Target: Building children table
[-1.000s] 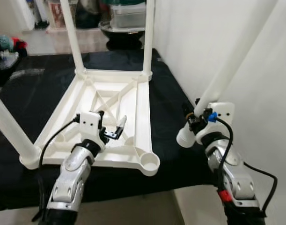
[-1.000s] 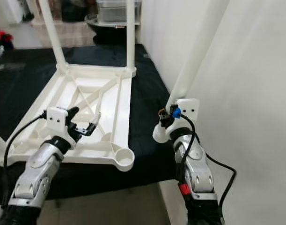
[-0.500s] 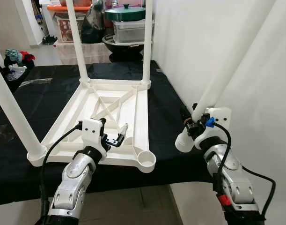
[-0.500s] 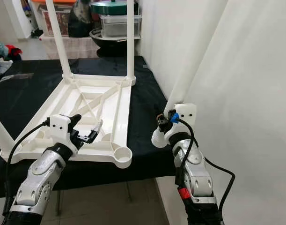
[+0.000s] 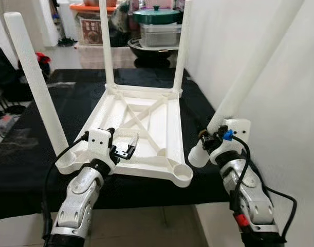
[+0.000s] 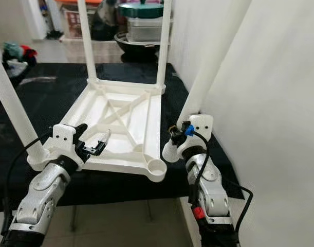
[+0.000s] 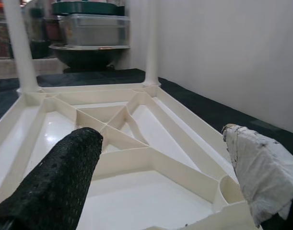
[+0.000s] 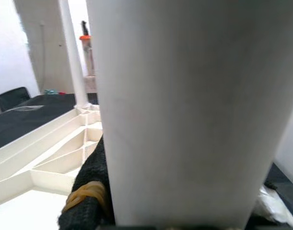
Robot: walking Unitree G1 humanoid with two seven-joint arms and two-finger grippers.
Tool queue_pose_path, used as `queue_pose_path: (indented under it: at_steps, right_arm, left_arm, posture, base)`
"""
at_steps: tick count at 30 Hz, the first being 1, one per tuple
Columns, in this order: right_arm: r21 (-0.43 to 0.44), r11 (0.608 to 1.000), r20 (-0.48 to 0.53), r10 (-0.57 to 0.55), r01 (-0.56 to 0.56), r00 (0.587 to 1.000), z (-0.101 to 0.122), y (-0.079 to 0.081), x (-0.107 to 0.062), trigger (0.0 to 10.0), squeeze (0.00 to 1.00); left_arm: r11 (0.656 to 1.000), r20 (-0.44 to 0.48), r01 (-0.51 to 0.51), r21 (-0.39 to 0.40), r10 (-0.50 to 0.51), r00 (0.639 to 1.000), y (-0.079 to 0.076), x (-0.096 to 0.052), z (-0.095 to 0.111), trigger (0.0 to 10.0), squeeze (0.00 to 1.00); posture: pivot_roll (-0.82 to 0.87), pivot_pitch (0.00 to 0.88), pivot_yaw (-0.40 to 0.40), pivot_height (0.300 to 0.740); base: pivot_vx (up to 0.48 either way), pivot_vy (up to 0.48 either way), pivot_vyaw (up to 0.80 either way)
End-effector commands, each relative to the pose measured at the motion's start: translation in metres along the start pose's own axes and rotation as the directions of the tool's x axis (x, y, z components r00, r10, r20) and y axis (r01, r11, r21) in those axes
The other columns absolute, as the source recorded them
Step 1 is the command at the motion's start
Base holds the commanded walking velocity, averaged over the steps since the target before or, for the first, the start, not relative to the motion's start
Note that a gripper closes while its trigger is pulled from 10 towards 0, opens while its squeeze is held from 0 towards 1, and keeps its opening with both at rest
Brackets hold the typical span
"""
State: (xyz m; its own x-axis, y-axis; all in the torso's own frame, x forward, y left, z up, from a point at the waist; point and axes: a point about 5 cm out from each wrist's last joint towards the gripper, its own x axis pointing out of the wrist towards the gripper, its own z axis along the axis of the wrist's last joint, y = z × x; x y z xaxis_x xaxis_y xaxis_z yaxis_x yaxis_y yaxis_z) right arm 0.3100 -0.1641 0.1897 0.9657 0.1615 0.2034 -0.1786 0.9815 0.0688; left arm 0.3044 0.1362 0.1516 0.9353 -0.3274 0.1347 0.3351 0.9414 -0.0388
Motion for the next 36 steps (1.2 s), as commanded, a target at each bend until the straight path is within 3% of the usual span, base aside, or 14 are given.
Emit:
queue_pose_path:
  at_steps: [1,13,16,26,28,30,32,36]
  right_arm:
    - [-0.015,1.000,0.018,-0.011,0.011,1.000,0.003,-0.003,0.001,10.0,0.00]
    - [-0.070,0.997,0.025,-0.017,0.019,1.000,0.006,-0.012,0.003,10.0,0.00]
    - [-0.068,0.997,0.015,-0.026,0.027,1.000,0.003,-0.014,0.002,10.0,0.00]
    - [-0.045,0.998,0.010,0.043,-0.042,0.999,0.007,-0.011,0.001,10.0,0.00]
    - [-0.035,0.988,0.035,0.152,-0.150,0.988,0.009,0.008,0.004,10.0,0.00]
    - [-0.035,0.988,0.035,0.152,-0.150,0.988,0.009,0.008,0.004,10.0,0.00]
    - [-0.025,0.969,0.060,0.246,-0.245,0.967,0.014,0.026,0.008,10.0,0.00]
    - [-0.018,0.940,0.056,0.340,-0.340,0.939,0.014,0.046,0.012,10.0,0.00]
  left_arm:
    - [1.000,-0.009,0.001,-0.002,-0.001,1.000,0.000,0.000,-0.004,10.0,0.00]
    - [1.000,-0.010,-0.010,0.014,0.010,1.000,0.006,0.000,-0.002,10.0,0.00]
    - [0.999,-0.026,-0.031,0.029,0.032,0.999,0.013,-0.001,-0.004,10.0,0.00]
    - [0.996,-0.056,-0.064,0.057,0.067,0.996,0.013,-0.004,-0.009,10.0,0.00]
    - [0.983,-0.173,-0.135,0.121,0.155,0.973,0.030,-0.013,-0.029,10.0,0.00]
    - [0.983,-0.173,-0.135,0.121,0.155,0.973,0.030,-0.013,-0.029,10.0,0.00]
    - [0.977,-0.198,-0.158,0.143,0.185,0.963,0.039,-0.014,-0.032,10.0,0.00]
    - [0.968,-0.220,-0.190,0.163,0.224,0.949,0.044,-0.014,-0.035,10.0,0.00]
  posture:
    - [-0.08,0.000,-0.039,0.740]
    - [-0.03,0.000,-0.036,0.740]
    - [-0.02,0.000,-0.037,0.740]
    - [-0.01,0.000,-0.061,0.740]
    - [0.00,0.000,-0.061,0.740]
    - [0.00,0.000,-0.061,0.740]
    - [0.00,0.000,-0.063,0.740]
    - [0.01,0.000,-0.071,0.740]
  base:
    - [0.000,0.000,0.00]
    - [0.000,0.000,0.00]
    - [0.000,0.000,0.00]
    - [0.000,0.000,0.00]
    - [0.000,0.000,0.00]
    - [0.000,0.000,0.00]
    - [0.000,0.000,0.00]
    - [0.000,0.000,0.00]
